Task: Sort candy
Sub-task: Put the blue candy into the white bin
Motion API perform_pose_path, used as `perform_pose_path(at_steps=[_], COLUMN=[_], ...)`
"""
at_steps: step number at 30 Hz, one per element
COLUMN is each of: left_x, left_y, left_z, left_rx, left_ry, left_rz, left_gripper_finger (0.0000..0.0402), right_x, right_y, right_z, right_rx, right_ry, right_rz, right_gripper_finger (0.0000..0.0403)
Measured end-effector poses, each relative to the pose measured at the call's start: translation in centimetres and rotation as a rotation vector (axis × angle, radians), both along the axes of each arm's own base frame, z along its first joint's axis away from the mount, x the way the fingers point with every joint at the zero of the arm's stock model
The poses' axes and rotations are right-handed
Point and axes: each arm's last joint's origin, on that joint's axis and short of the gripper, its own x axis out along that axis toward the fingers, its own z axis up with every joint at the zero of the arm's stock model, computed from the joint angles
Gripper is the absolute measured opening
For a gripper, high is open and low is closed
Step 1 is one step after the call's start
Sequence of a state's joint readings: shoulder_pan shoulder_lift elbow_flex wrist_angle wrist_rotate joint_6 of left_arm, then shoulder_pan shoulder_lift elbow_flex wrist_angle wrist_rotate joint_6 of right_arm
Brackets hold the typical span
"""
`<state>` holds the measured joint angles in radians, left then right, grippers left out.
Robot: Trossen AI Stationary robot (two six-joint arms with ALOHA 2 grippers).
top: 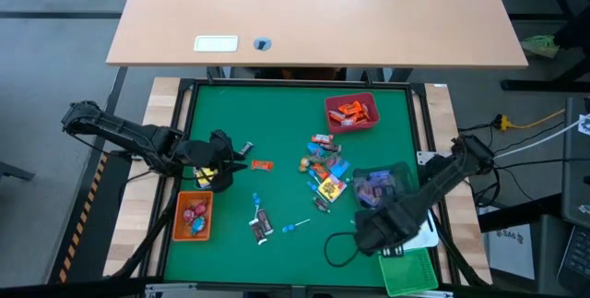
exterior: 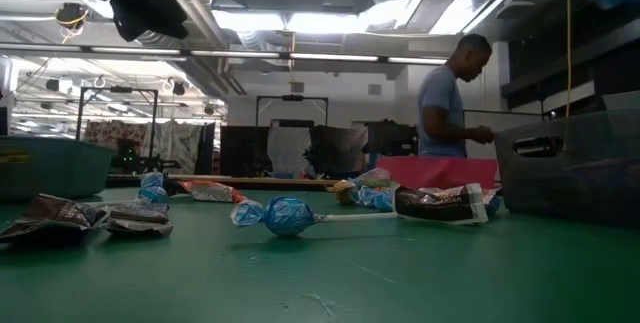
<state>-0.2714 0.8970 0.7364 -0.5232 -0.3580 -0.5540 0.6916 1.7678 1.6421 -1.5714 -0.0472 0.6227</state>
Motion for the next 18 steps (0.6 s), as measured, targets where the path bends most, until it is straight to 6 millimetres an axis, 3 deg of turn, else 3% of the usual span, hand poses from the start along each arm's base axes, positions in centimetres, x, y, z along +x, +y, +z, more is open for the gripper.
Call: perform_pose_path(at_steps=[10, 18], left_x=[0.0, 0.2], left_y=[0.0, -0.1], left_z=[0.0, -0.2], left_rx=[0.033, 0.071], left_ry=[0.006, 0.023], left_rz=[-0.025, -0.064], left_gripper_finger=[0.0118, 0.0118], right_x=[-3.4, -4.7], right_y=[3.3, 4.4], right_z=[0.2, 0.2], right_rx=[0.070, 0.067], right_ry=[0.083, 0.085], right_rz=[-0.036, 0.014], right_gripper_finger=[0.0009, 0.0009])
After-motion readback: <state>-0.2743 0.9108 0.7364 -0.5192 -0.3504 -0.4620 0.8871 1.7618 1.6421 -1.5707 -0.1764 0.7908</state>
